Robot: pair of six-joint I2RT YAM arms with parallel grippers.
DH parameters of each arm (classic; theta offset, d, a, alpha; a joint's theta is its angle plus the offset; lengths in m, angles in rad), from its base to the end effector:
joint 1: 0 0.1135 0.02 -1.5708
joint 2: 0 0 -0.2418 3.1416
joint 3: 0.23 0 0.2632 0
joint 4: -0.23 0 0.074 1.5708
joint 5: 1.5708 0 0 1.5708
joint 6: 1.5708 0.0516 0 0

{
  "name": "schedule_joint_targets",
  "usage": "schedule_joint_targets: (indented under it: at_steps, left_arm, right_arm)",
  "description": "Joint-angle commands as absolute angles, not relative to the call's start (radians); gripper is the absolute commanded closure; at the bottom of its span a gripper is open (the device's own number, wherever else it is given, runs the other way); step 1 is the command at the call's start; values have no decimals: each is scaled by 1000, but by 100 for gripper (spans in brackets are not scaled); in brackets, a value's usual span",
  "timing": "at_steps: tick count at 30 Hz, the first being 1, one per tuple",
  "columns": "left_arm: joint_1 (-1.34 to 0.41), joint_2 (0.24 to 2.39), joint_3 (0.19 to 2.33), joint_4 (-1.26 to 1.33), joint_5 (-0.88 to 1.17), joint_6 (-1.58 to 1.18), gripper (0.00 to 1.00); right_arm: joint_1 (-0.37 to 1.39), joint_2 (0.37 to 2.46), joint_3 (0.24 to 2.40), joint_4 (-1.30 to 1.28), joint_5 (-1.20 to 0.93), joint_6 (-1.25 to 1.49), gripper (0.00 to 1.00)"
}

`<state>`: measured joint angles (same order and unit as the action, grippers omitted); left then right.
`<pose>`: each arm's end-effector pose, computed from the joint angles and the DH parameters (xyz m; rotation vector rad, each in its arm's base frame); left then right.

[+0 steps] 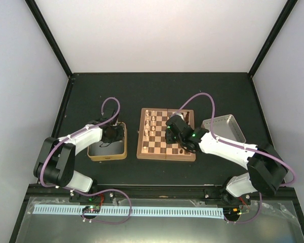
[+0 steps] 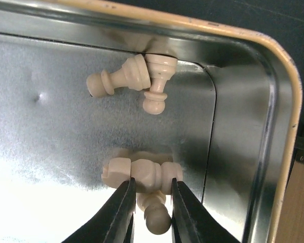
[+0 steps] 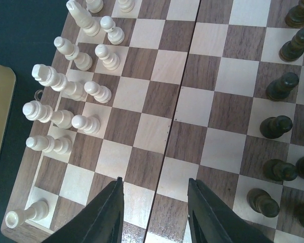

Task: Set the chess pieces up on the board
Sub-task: Pick up the chess piece from the storage box.

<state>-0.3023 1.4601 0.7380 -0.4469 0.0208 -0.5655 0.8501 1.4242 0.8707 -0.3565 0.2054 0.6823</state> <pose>0.2616 -0.0827 0.1139 -0.3581 2.7505 -0.2637 0.2129 0.2265 0.1707 -0.1213 2.4966 0.4085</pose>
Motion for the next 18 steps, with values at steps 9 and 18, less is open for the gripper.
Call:
schedule_joint_targets:
  at_steps: [9,18]
  left_arm:
    - [-307,1452,787,-502,-14,-538,92]
    - [-328,1253,825,-610,-10,-538,92]
  right_arm:
    - [841,1347,847,-320,223,663,66]
    - [833,1252,782,-273,231,695,66]
